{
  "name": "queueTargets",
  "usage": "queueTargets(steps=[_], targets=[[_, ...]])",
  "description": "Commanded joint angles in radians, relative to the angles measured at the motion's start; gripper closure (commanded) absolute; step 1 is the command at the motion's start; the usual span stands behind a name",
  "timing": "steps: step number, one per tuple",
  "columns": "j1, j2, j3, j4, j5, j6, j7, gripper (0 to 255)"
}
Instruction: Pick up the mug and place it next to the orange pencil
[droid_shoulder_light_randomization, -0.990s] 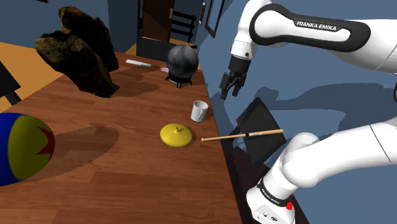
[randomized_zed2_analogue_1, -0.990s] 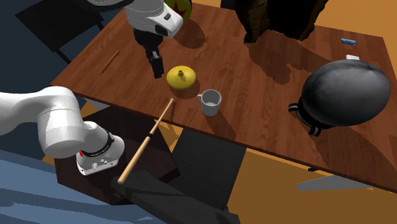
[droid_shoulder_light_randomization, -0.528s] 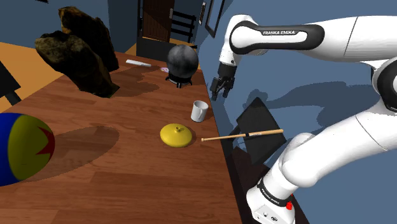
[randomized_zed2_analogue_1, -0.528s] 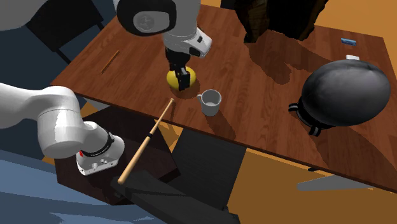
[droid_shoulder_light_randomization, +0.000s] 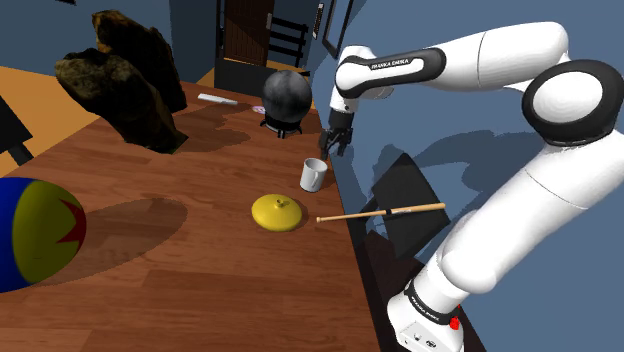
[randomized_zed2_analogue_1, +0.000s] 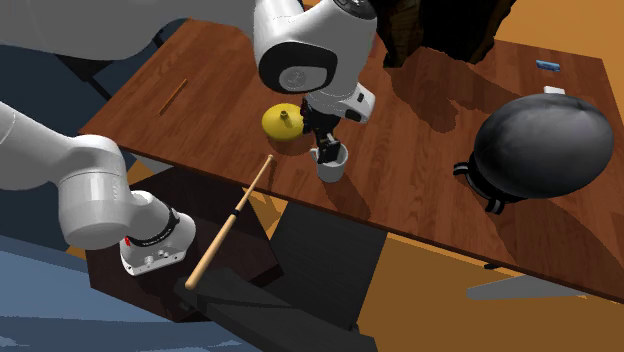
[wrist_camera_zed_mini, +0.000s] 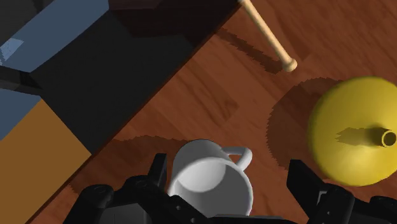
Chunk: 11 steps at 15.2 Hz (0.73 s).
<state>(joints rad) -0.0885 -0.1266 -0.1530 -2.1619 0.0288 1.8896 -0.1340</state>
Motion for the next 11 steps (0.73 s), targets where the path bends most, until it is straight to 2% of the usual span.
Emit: queueTargets(steps=[1,6,11], targets=[[-0.009,0.078,-0.015,0.047,0.005,0.026,-0.030,0],[-0.032,0.248,-0.035,0.163,0.026,0.067,-0.086,0],[-0.032,0.265,-0.033,0.114,0.031,0.133,-0.090,0]])
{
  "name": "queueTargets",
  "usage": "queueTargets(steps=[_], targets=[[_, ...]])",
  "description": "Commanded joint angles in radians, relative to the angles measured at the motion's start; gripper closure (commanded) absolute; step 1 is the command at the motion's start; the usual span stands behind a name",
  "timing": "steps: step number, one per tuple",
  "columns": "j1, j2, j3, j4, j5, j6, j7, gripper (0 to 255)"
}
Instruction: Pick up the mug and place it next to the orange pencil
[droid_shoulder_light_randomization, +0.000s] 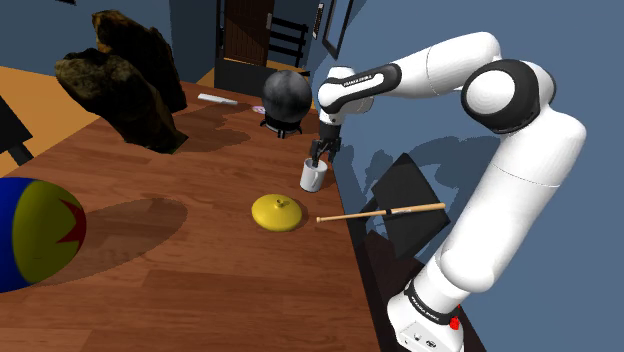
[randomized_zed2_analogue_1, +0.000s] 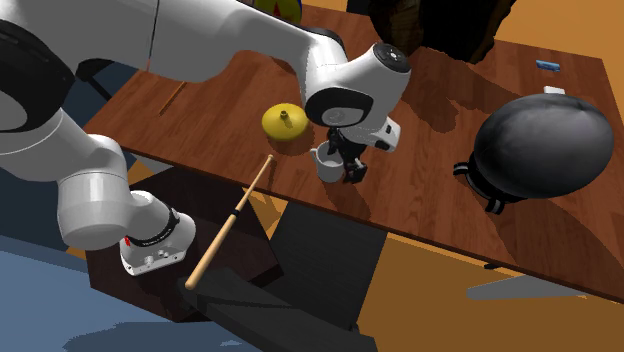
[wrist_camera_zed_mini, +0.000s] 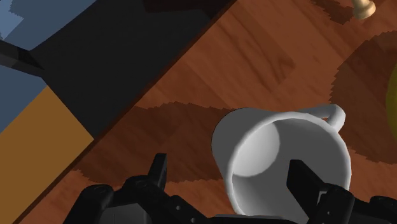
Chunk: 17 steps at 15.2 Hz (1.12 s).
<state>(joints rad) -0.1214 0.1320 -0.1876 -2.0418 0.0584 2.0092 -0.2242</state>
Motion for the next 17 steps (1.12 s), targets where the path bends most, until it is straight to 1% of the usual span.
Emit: queueTargets(steps=[1,3,10,11,17], targets=[[0.001,0.010,0.001,-0.015,0.003,0.026,-0.001,0],[0.001,0.017,0.002,-0.030,0.005,0.047,-0.002,0],[0.001,0.017,0.002,-0.029,0.005,0.047,-0.002,0],[0.001,0.017,0.002,-0.029,0.005,0.047,-0.002,255],[0.001,0.017,0.002,-0.029,0.005,0.047,-0.002,255]])
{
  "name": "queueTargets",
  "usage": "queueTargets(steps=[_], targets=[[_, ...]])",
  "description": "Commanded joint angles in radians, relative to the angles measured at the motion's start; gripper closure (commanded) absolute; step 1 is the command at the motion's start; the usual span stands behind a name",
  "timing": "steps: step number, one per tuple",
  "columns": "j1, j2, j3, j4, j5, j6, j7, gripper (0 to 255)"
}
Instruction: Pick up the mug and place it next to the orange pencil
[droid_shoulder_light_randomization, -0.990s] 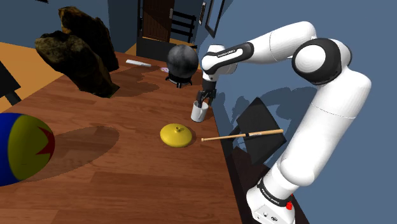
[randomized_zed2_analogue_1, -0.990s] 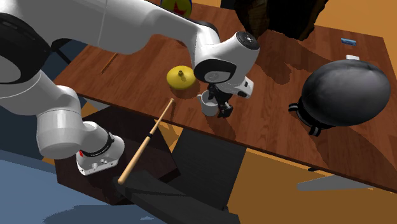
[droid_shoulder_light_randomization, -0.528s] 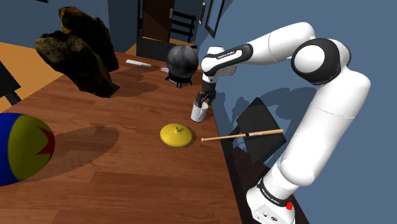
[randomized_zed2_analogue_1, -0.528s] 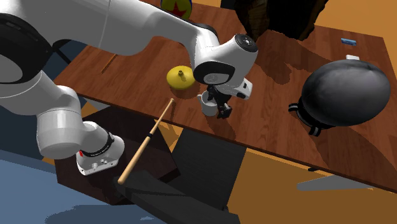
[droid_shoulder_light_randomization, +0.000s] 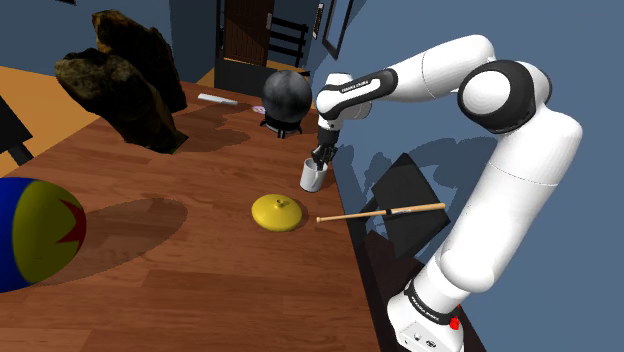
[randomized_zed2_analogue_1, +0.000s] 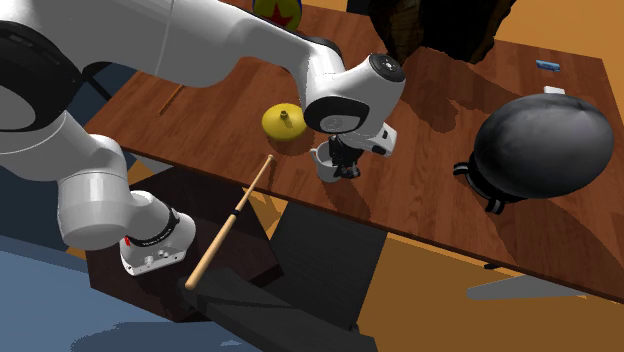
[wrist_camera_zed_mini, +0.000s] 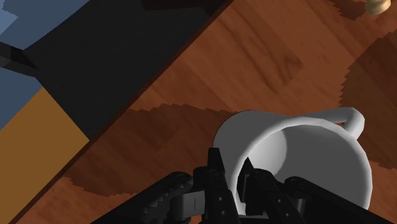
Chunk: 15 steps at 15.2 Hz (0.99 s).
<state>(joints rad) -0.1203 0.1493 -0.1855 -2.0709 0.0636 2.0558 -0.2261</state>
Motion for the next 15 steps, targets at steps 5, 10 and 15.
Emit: queueTargets(steps=[5,10,15], targets=[[0.001,-0.014,-0.001,0.011,-0.004,-0.025,0.003,255],[0.002,-0.044,-0.002,0.044,-0.011,-0.087,0.010,255],[0.002,-0.070,-0.002,0.082,-0.017,-0.150,0.015,255]])
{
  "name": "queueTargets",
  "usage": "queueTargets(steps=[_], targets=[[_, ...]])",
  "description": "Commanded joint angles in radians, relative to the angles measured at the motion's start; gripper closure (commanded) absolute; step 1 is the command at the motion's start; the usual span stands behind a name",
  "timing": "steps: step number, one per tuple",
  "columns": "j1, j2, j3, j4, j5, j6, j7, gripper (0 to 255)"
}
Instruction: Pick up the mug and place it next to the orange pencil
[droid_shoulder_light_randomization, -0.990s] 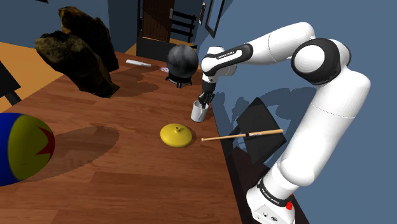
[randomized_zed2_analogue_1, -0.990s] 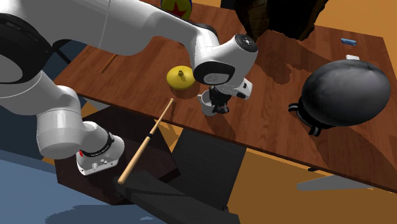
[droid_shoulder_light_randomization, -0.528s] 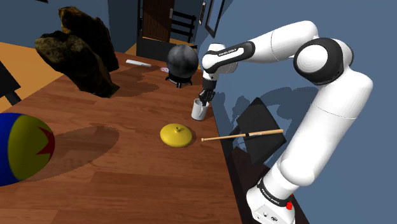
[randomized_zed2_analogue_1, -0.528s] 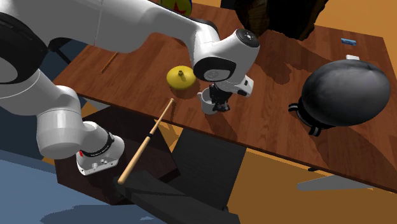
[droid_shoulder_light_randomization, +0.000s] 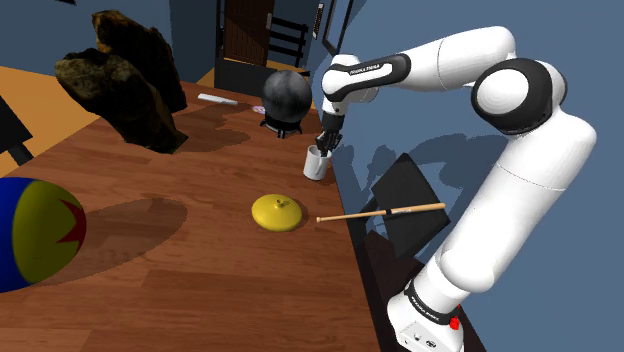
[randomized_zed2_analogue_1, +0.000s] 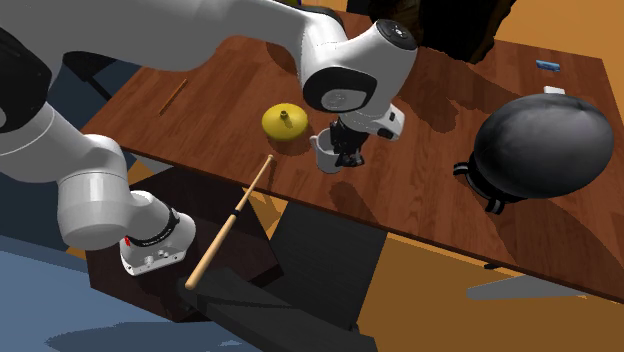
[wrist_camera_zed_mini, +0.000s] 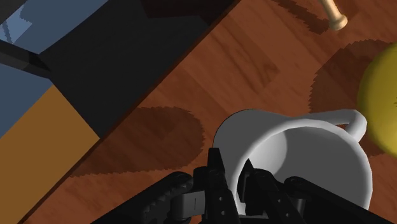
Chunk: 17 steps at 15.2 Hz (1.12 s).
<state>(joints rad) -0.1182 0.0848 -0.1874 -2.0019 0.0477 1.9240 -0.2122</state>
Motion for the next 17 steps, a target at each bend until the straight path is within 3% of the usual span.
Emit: queueTargets(steps=[1,17], targets=[[0.000,-0.010,0.000,0.021,-0.003,-0.031,0.002,255],[0.001,-0.054,0.000,0.185,-0.013,-0.238,0.014,255]])
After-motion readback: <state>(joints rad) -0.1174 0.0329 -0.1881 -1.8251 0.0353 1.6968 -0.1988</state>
